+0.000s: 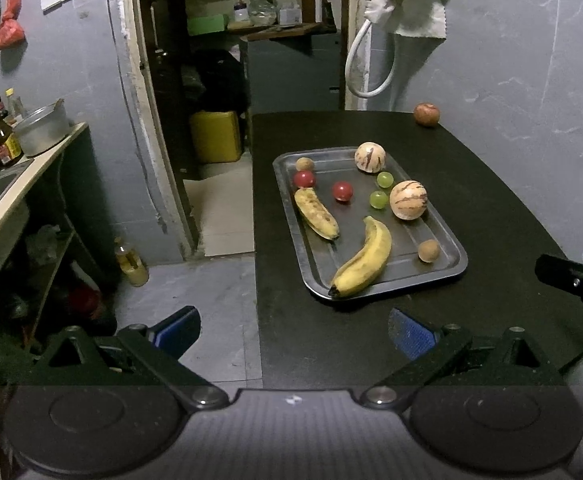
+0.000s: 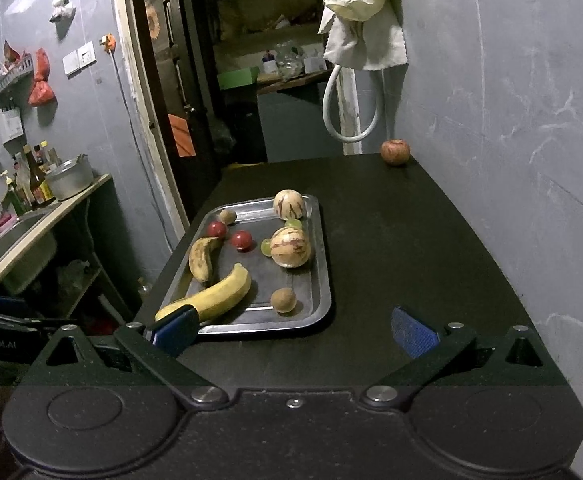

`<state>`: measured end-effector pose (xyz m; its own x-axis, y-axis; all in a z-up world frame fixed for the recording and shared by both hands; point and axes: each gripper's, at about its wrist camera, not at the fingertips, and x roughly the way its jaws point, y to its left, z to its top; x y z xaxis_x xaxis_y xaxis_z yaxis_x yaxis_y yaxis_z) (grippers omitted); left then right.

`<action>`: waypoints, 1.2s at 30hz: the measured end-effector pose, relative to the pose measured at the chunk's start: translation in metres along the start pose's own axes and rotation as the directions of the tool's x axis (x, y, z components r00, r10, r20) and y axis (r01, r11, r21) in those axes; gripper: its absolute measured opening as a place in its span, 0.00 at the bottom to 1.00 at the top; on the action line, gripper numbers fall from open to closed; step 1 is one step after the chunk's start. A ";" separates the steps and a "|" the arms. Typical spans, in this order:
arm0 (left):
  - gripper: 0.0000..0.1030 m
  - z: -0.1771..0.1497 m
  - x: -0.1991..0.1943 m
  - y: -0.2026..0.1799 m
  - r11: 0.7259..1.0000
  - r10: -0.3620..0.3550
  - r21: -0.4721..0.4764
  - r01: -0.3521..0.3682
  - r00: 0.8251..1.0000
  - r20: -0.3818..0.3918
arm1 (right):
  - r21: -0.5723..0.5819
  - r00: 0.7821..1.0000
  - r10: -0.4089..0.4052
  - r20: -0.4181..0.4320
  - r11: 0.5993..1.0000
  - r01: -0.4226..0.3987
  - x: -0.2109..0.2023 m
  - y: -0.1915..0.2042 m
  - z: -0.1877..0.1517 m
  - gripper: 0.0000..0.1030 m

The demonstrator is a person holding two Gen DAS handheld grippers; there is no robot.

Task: Organize fruits

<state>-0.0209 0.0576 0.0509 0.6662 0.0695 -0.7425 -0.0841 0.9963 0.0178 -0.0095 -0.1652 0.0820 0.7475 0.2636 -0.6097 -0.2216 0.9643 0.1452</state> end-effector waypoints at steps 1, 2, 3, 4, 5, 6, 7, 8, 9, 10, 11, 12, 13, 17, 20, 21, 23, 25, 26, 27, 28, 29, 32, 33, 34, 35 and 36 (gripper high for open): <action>1.00 0.000 0.000 0.002 1.000 -0.004 0.002 0.004 1.000 0.000 | -0.001 1.000 -0.002 -0.001 1.000 0.002 -0.001 0.001 0.000 0.99; 1.00 0.000 0.001 0.004 1.000 -0.009 0.004 0.009 1.000 -0.001 | -0.002 1.000 -0.004 -0.002 1.000 0.004 -0.001 0.002 -0.001 0.99; 1.00 -0.001 0.002 0.006 1.000 -0.013 0.006 0.013 1.000 -0.003 | -0.004 1.000 -0.007 -0.003 1.000 0.007 -0.002 0.003 -0.001 0.99; 1.00 -0.001 0.003 0.007 1.000 -0.016 0.007 0.016 1.000 -0.006 | -0.006 1.000 -0.009 -0.005 1.000 0.009 -0.002 0.004 -0.002 0.99; 1.00 -0.002 0.003 0.008 1.000 -0.020 0.009 0.020 1.000 -0.009 | -0.007 1.000 -0.011 -0.006 1.000 0.011 -0.002 0.005 -0.003 0.99; 1.00 -0.003 0.003 0.009 1.000 -0.025 0.012 0.025 1.000 -0.012 | -0.007 1.000 -0.013 -0.006 1.000 0.013 -0.003 0.006 -0.003 0.99; 1.00 -0.004 0.004 0.010 0.999 -0.031 0.015 0.031 0.999 -0.015 | -0.007 1.000 -0.015 -0.007 1.000 0.015 -0.003 0.007 -0.004 0.99; 0.99 -0.005 0.004 0.011 0.999 -0.038 0.019 0.038 0.999 -0.019 | -0.006 1.000 -0.016 -0.008 1.000 0.016 -0.003 0.008 -0.004 0.99; 0.99 -0.007 0.004 0.011 0.999 -0.041 0.023 0.042 0.999 -0.021 | -0.005 1.000 -0.017 -0.010 1.000 0.017 -0.004 0.008 -0.005 0.99; 1.00 -0.008 0.004 0.012 0.999 -0.043 0.027 0.044 0.999 -0.022 | -0.004 1.000 -0.018 -0.012 1.000 0.018 -0.004 0.009 -0.006 0.99; 1.00 -0.009 0.004 0.012 0.998 -0.046 0.032 0.047 0.999 -0.022 | -0.003 1.000 -0.020 -0.016 1.000 0.019 -0.003 0.010 -0.006 0.99; 1.00 -0.010 0.003 0.013 0.998 -0.047 0.035 0.048 0.999 -0.023 | -0.001 1.000 -0.021 -0.020 1.000 0.021 -0.003 0.010 -0.007 0.99; 1.00 -0.011 0.003 0.014 0.998 -0.047 0.038 0.048 0.999 -0.023 | 0.001 1.000 -0.021 -0.023 1.000 0.021 -0.003 0.010 -0.007 0.99; 1.00 -0.012 0.004 0.017 0.998 -0.042 0.040 0.043 0.999 -0.027 | 0.010 0.999 -0.030 -0.040 0.999 0.031 -0.002 0.011 -0.011 0.99; 1.00 -0.014 0.005 0.020 0.998 -0.040 0.040 0.042 0.999 -0.032 | 0.017 0.998 -0.034 -0.049 0.999 0.034 -0.002 0.013 -0.013 0.99; 1.00 -0.014 0.005 0.021 0.998 -0.041 0.040 0.042 0.999 -0.033 | 0.017 0.998 -0.034 -0.051 0.999 0.035 -0.002 0.013 -0.013 0.99; 1.00 -0.015 0.005 0.022 0.998 -0.041 0.041 0.043 0.999 -0.035 | 0.019 0.998 -0.033 -0.058 0.999 0.034 -0.002 0.015 -0.014 0.99; 1.00 -0.016 0.005 0.024 0.998 -0.043 0.042 0.045 0.998 -0.037 | 0.020 0.998 -0.034 -0.061 0.999 0.036 -0.002 0.016 -0.015 0.99; 1.00 -0.017 0.005 0.024 0.998 -0.044 0.043 0.046 0.998 -0.038 | 0.020 0.997 -0.035 -0.062 0.999 0.037 -0.002 0.017 -0.015 0.99; 1.00 -0.017 0.004 0.025 0.998 -0.045 0.045 0.047 0.998 -0.039 | 0.020 0.997 -0.036 -0.062 0.999 0.038 -0.002 0.017 -0.015 0.99; 1.00 -0.017 0.004 0.025 0.998 -0.046 0.046 0.048 0.998 -0.038 | 0.021 0.997 -0.038 -0.063 0.999 0.039 -0.003 0.018 -0.015 0.99; 1.00 -0.018 0.004 0.025 0.998 -0.046 0.045 0.048 0.998 -0.038 | 0.021 0.997 -0.040 -0.064 0.999 0.041 -0.003 0.018 -0.015 0.99; 1.00 -0.018 0.004 0.026 0.998 -0.049 0.045 0.050 0.998 -0.039 | 0.022 0.997 -0.045 -0.064 0.999 0.046 -0.003 0.019 -0.015 0.99; 1.00 -0.018 0.004 0.026 0.998 -0.050 0.045 0.052 0.998 -0.039 | 0.022 0.997 -0.046 -0.064 0.999 0.048 -0.004 0.019 -0.016 0.99; 1.00 -0.019 0.005 0.026 0.998 -0.051 0.046 0.053 0.998 -0.040 | 0.022 0.997 -0.048 -0.064 0.999 0.049 -0.004 0.019 -0.016 0.99; 1.00 -0.019 0.005 0.026 0.997 -0.053 0.047 0.055 0.998 -0.040 | 0.022 0.997 -0.046 -0.064 0.999 0.048 -0.004 0.019 -0.016 0.99; 1.00 -0.019 0.005 0.026 0.997 -0.054 0.048 0.056 0.998 -0.039 | 0.022 0.997 -0.047 -0.064 0.999 0.049 -0.004 0.019 -0.016 0.99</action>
<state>-0.0334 0.0831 0.0352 0.6401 0.0135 -0.7682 -0.0110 0.9999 0.0084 -0.0265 -0.1483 0.0750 0.7159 0.2153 -0.6642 -0.1712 0.9764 0.1320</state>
